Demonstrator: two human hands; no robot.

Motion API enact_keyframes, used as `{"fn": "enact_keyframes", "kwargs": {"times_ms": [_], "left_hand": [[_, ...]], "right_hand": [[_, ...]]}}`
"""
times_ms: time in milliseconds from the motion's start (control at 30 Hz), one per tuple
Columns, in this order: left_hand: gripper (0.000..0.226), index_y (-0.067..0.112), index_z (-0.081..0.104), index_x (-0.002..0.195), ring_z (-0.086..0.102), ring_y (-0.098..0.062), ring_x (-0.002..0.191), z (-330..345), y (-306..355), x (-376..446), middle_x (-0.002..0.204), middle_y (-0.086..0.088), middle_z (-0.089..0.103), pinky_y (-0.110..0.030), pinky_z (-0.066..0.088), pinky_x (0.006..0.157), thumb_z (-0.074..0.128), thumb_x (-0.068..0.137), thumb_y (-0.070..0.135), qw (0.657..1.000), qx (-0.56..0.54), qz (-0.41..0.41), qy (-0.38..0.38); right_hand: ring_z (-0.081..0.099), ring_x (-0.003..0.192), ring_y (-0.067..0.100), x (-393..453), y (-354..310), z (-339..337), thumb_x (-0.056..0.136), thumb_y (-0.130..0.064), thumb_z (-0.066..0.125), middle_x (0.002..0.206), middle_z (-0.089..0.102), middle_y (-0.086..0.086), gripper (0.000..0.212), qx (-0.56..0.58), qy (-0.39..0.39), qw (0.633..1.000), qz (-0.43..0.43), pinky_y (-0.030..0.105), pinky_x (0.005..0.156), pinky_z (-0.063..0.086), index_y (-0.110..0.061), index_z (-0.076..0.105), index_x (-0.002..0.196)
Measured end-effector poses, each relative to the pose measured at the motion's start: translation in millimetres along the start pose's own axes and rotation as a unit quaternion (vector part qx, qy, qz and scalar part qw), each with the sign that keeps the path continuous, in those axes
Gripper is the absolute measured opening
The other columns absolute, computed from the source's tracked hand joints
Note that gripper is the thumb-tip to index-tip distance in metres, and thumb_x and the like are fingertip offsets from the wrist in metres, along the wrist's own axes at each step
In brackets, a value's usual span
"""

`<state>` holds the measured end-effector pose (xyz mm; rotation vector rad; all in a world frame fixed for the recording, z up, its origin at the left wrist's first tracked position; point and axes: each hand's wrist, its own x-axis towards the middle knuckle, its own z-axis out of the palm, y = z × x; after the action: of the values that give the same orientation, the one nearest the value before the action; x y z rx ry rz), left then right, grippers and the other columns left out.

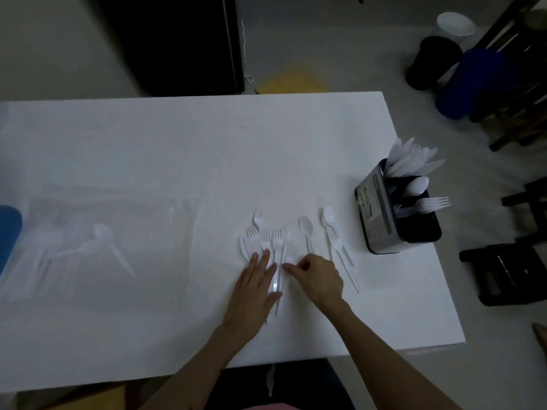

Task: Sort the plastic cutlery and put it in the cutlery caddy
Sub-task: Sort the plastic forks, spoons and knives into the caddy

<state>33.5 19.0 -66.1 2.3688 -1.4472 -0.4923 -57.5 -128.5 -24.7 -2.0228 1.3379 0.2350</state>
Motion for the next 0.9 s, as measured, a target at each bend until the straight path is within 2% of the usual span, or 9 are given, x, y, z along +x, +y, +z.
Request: {"fn": "enact_keyframes", "kwargs": {"times_ms": [100, 167, 300, 433, 600, 667, 767, 833, 900], "left_hand": [[0.057, 0.015, 0.038, 0.145, 0.008, -0.019, 0.147, 1.8, -1.2, -2.1, 0.159, -0.002, 0.018, -0.033, 0.023, 0.117, 0.049, 0.094, 0.04, 1.0, 0.011, 0.006, 0.014], [0.059, 0.016, 0.037, 0.146, 0.006, -0.019, 0.148, 2.7, -1.5, -3.0, 0.16, 0.0, 0.016, -0.03, 0.018, 0.118, 0.056, 0.093, 0.035, 1.0, 0.005, 0.004, 0.012], [0.058, 0.016, 0.034, 0.148, -0.001, -0.017, 0.149, 0.8, 2.6, -4.8, 0.161, 0.002, 0.009, -0.027, 0.011, 0.118, 0.055, 0.095, 0.027, 1.0, -0.022, 0.002, 0.011], [0.058, 0.013, 0.036, 0.146, -0.001, -0.014, 0.148, 1.5, 5.8, -7.6, 0.161, 0.001, 0.009, -0.028, 0.01, 0.116, 0.056, 0.094, 0.028, 0.998, -0.049, -0.019, 0.024], [0.059, 0.011, 0.042, 0.142, 0.013, -0.019, 0.146, 1.1, 4.0, -11.5, 0.158, -0.006, 0.021, -0.035, 0.023, 0.114, 0.063, 0.089, 0.024, 0.997, -0.053, -0.035, 0.048], [0.059, 0.013, 0.042, 0.142, 0.012, -0.018, 0.145, -0.6, 3.2, -12.1, 0.158, -0.005, 0.02, -0.035, 0.02, 0.114, 0.065, 0.089, 0.022, 0.996, -0.063, -0.037, 0.046], [0.06, 0.015, 0.042, 0.143, 0.013, -0.019, 0.146, -0.5, -0.1, -11.9, 0.158, -0.003, 0.017, -0.032, 0.016, 0.114, 0.066, 0.088, 0.021, 0.996, -0.066, -0.034, 0.04], [0.061, 0.016, 0.042, 0.143, 0.012, -0.019, 0.146, 0.3, -2.4, -11.6, 0.158, -0.003, 0.017, -0.032, 0.015, 0.115, 0.067, 0.087, 0.02, 0.996, -0.069, -0.03, 0.037], [0.062, 0.016, 0.041, 0.143, 0.011, -0.018, 0.146, 0.3, -3.6, -12.7, 0.158, -0.004, 0.019, -0.033, 0.018, 0.115, 0.067, 0.087, 0.02, 0.996, -0.08, -0.025, 0.034]], "right_hand": [[0.059, 0.067, 0.007, 3.9, -0.7, 2.9, 0.085, -0.049, 0.068, 0.078, 0.065, -0.006, 0.028, 0.048, -0.016, 0.998, 0.026, 0.02, 0.059, 0.041, -0.021, 0.063, 0.085], [0.062, 0.069, 0.01, 9.8, 1.9, -1.8, 0.085, -0.047, 0.068, 0.078, 0.066, -0.005, 0.028, 0.058, -0.001, 0.997, 0.041, 0.022, 0.06, 0.044, -0.019, 0.067, 0.087], [0.061, 0.078, 0.017, 22.3, 10.8, -18.5, 0.086, -0.043, 0.066, 0.086, 0.066, -0.001, 0.026, 0.047, 0.053, 0.994, 0.081, 0.03, 0.07, 0.05, -0.018, 0.064, 0.092], [0.055, 0.077, 0.015, 17.5, 3.6, -19.1, 0.088, -0.039, 0.067, 0.09, 0.059, -0.004, 0.03, 0.025, 0.109, 0.993, 0.037, 0.028, 0.068, 0.042, -0.016, 0.054, 0.101], [0.063, 0.075, 0.015, 10.7, -17.6, 14.9, 0.09, -0.047, 0.063, 0.087, 0.064, -0.003, 0.029, -0.01, 0.009, 1.0, -0.007, 0.028, 0.069, 0.051, -0.018, 0.058, 0.096], [0.063, 0.074, 0.015, 14.8, -20.1, 17.9, 0.089, -0.044, 0.065, 0.084, 0.063, -0.003, 0.028, 0.019, 0.0, 1.0, 0.022, 0.026, 0.067, 0.048, -0.017, 0.06, 0.096], [0.059, 0.061, 0.013, 22.9, -16.8, 11.5, 0.086, -0.036, 0.069, 0.068, 0.061, -0.002, 0.022, 0.049, -0.012, 0.998, 0.046, 0.023, 0.059, 0.045, -0.015, 0.065, 0.081], [0.062, 0.061, 0.015, 26.6, -11.3, 5.2, 0.084, -0.03, 0.069, 0.065, 0.062, 0.0, 0.02, 0.069, 0.004, 0.996, 0.053, 0.025, 0.058, 0.05, -0.012, 0.064, 0.076], [0.067, 0.066, 0.02, 29.4, -4.3, 0.0, 0.085, -0.026, 0.067, 0.07, 0.066, 0.003, 0.018, 0.083, 0.023, 0.995, 0.057, 0.033, 0.066, 0.057, -0.013, 0.062, 0.075]]}}
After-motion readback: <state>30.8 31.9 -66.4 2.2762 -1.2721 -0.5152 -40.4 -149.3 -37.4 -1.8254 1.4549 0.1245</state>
